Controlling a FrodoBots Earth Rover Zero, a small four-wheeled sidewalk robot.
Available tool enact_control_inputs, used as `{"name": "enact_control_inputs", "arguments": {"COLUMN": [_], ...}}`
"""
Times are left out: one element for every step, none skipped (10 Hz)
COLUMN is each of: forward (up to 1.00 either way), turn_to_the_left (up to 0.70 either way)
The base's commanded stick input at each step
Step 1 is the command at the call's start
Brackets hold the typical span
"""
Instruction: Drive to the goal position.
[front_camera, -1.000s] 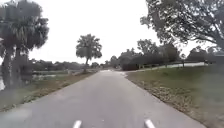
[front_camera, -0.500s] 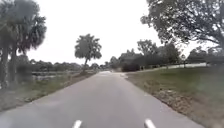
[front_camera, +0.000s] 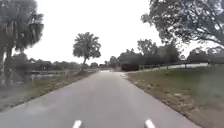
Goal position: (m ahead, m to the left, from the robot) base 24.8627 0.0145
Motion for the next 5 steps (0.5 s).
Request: {"name": "enact_control_inputs", "arguments": {"forward": [0.85,0.85,0.85,0.85,0.85], "turn_to_the_left": [0.0,0.0,0.0,0.0,0.0]}}
